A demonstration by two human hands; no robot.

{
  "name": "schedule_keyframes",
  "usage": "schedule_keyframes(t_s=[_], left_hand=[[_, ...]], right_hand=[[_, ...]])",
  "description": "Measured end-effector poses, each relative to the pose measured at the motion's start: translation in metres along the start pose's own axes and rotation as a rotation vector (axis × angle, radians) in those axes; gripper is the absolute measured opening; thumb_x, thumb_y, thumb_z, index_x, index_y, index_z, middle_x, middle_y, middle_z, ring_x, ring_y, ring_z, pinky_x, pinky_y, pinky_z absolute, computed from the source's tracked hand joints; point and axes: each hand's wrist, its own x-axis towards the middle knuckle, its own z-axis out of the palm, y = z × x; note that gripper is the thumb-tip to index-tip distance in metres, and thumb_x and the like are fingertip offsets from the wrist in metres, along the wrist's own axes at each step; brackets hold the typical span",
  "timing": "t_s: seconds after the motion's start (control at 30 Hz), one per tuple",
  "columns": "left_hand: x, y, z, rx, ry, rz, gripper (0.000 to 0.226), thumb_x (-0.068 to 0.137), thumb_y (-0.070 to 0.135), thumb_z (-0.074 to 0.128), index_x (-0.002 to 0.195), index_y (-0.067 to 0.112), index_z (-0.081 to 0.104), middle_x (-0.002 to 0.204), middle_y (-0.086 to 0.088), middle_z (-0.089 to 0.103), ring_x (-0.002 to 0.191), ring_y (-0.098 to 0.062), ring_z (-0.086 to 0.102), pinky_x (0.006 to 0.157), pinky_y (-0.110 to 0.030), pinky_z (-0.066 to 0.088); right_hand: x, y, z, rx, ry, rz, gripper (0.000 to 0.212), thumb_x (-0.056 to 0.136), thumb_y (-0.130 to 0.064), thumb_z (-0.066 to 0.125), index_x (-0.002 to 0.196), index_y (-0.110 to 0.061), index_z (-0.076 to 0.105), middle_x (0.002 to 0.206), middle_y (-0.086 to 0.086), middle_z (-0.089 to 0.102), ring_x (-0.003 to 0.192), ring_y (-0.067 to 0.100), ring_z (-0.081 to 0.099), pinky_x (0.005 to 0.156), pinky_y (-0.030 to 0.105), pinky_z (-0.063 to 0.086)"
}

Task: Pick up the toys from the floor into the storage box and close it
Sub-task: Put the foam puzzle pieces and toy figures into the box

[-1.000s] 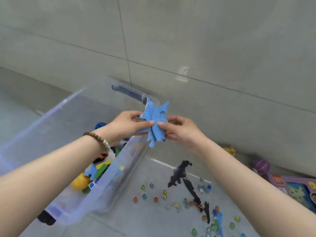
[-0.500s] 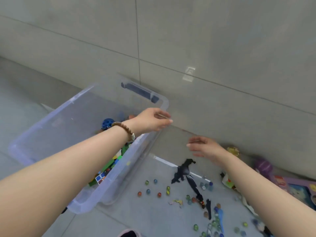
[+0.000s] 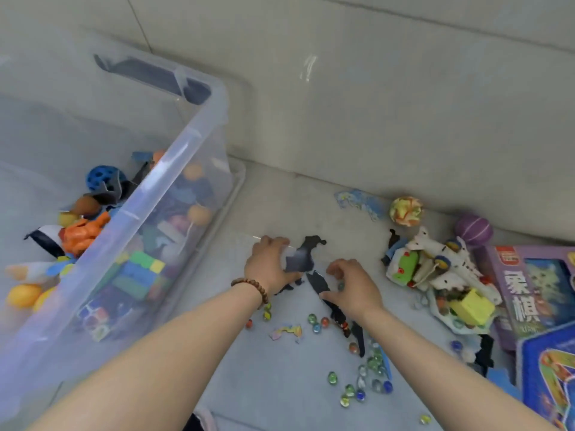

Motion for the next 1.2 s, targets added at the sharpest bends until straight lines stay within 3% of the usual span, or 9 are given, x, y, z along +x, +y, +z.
schedule_keyframes(t_s=[0.23,0.33,0.5,0.57,0.67,0.73,0.8,0.93,1.2], left_hand=[[0.002,0.001,0.013,-0.061,0.082,-0.047,0.041,0.076,0.026,0.074,0.111,0.016,0.054,0.121,-0.005,0.043,0.117,-0.021,0.04,0.091,-0.026,0.039],[0.0,0.003,0.013,-0.148,0.059,-0.07,0.034,0.076,0.021,0.072,0.099,0.014,0.047,0.104,-0.007,0.053,0.092,-0.023,0.055,0.072,-0.027,0.045],[-0.001,-0.001,0.003,-0.436,-0.013,-0.068,0.028,0.087,0.014,0.063,0.103,0.016,0.04,0.074,0.004,0.048,0.063,-0.01,0.048,0.051,-0.012,0.038],[-0.001,0.002,-0.004,-0.553,-0.071,-0.108,0.006,0.094,0.013,0.051,0.099,0.012,0.049,0.078,0.0,0.056,0.071,-0.018,0.054,0.056,-0.01,0.043],[-0.007,0.015,-0.01,-1.043,-0.232,-0.26,0.025,0.099,0.011,0.04,0.118,0.001,0.052,0.107,-0.018,0.062,0.089,-0.03,0.062,0.077,-0.034,0.057],[-0.014,0.023,-0.011,-1.358,-0.383,-0.295,0.035,0.099,0.024,0.037,0.122,0.002,0.052,0.115,-0.022,0.061,0.094,-0.034,0.063,0.078,-0.041,0.058],[-0.017,0.026,-0.008,-1.405,-0.431,-0.287,0.042,0.096,0.039,0.041,0.119,0.007,0.056,0.111,-0.015,0.066,0.094,-0.03,0.065,0.079,-0.036,0.057],[-0.024,0.021,0.0,-1.289,-0.275,-0.261,0.028,0.094,0.017,0.052,0.119,0.004,0.053,0.101,-0.009,0.067,0.079,-0.02,0.066,0.068,-0.03,0.059],[-0.05,0.004,0.01,-1.162,-0.258,-0.263,0.025,0.096,0.004,0.046,0.12,-0.002,0.05,0.1,-0.012,0.064,0.067,-0.019,0.065,0.054,-0.024,0.056]], right_hand=[[-0.003,-0.003,0.008,0.023,0.054,0.059,0.023,0.077,-0.025,0.071,0.095,-0.023,0.058,0.105,-0.005,0.052,0.092,0.014,0.051,0.073,0.026,0.041],[-0.004,-0.006,0.008,0.042,0.03,0.049,0.019,0.078,-0.02,0.068,0.09,-0.024,0.054,0.087,-0.008,0.056,0.081,0.011,0.048,0.057,0.019,0.034],[0.005,-0.003,-0.004,0.417,0.046,0.116,0.02,0.077,-0.016,0.074,0.089,-0.021,0.059,0.083,-0.006,0.061,0.083,0.012,0.057,0.066,0.018,0.041],[0.006,-0.009,-0.017,0.661,0.076,0.144,0.018,0.077,-0.015,0.075,0.089,-0.016,0.061,0.082,-0.003,0.062,0.078,0.011,0.058,0.066,0.015,0.043],[0.001,-0.025,-0.033,0.832,0.025,0.18,0.017,0.078,-0.02,0.074,0.089,-0.018,0.062,0.079,-0.005,0.065,0.065,0.005,0.056,0.052,0.011,0.04],[-0.006,-0.034,-0.037,0.812,-0.047,0.134,0.015,0.079,-0.02,0.073,0.088,-0.019,0.061,0.079,-0.005,0.066,0.063,0.004,0.056,0.053,0.013,0.04],[-0.014,-0.034,-0.041,0.794,-0.017,0.069,0.015,0.08,-0.019,0.072,0.092,-0.015,0.062,0.082,-0.001,0.066,0.065,0.005,0.058,0.051,0.009,0.041],[-0.034,-0.004,-0.047,0.762,0.172,0.053,0.008,0.082,-0.017,0.069,0.086,-0.017,0.063,0.084,-0.002,0.065,0.072,0.01,0.059,0.055,0.01,0.046],[-0.065,0.044,0.001,0.172,0.028,0.116,0.029,0.073,-0.032,0.077,0.095,-0.027,0.059,0.105,-0.003,0.052,0.094,0.012,0.053,0.081,0.021,0.041]])
